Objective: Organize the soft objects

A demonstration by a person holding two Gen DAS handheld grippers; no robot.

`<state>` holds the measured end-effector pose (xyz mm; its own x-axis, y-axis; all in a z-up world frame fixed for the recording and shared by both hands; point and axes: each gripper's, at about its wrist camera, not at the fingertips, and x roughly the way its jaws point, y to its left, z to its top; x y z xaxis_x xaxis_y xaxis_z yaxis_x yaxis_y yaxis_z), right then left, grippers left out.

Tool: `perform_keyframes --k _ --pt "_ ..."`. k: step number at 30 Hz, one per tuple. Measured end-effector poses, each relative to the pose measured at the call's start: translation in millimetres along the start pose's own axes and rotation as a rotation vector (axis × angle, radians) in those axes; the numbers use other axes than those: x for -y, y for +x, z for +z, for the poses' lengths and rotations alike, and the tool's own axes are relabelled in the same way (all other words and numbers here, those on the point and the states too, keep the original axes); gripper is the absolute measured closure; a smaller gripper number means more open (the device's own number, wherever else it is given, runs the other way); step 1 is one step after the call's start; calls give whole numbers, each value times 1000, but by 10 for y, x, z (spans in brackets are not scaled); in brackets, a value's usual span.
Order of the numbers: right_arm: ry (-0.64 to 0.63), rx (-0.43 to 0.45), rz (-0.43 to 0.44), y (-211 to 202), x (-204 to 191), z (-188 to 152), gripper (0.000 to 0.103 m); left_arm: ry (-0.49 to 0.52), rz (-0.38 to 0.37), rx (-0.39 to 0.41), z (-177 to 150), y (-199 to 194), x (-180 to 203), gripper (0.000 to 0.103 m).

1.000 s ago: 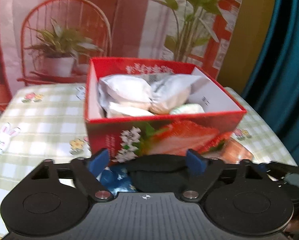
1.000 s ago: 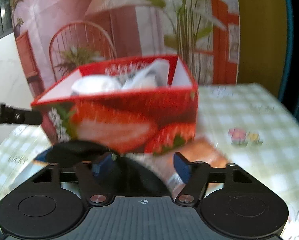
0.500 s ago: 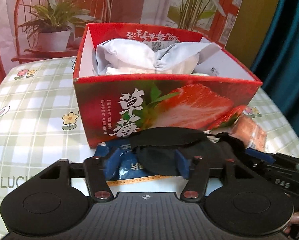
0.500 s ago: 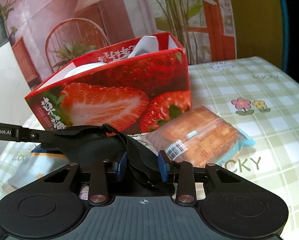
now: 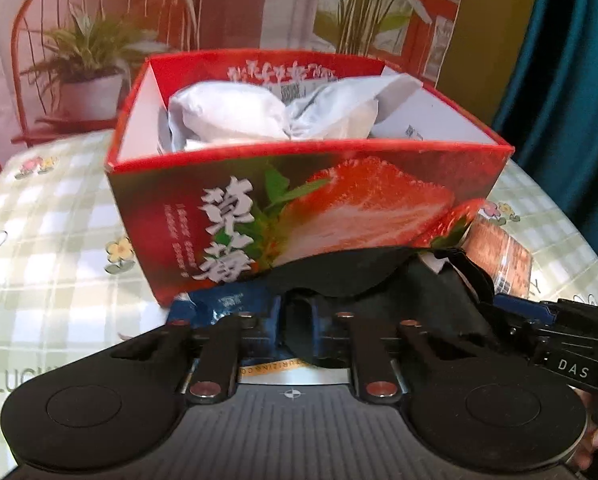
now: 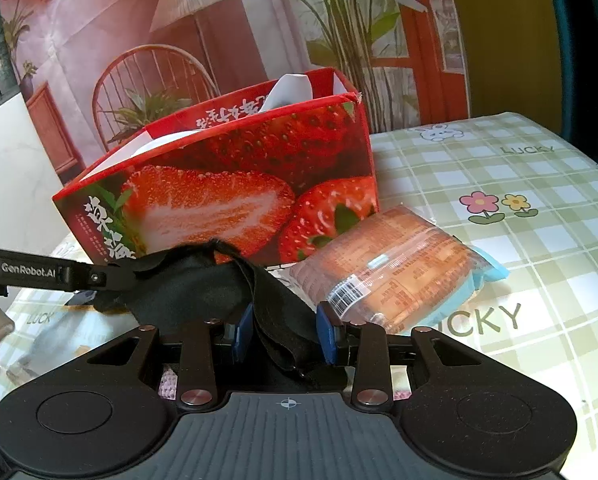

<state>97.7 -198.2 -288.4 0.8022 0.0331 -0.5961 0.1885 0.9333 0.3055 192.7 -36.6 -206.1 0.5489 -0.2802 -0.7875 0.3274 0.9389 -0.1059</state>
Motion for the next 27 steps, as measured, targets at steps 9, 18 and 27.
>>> perform_keyframes --k 9,18,27 --pt "-10 -13 -36 -94 -60 23 65 -40 28 69 -64 -399 -112 94" --pt "21 -9 -27 -231 -54 -33 54 -148 46 27 -549 -526 -232 97" --pt "52 -18 -38 -236 57 -150 57 -201 -14 88 -370 -478 -291 55"
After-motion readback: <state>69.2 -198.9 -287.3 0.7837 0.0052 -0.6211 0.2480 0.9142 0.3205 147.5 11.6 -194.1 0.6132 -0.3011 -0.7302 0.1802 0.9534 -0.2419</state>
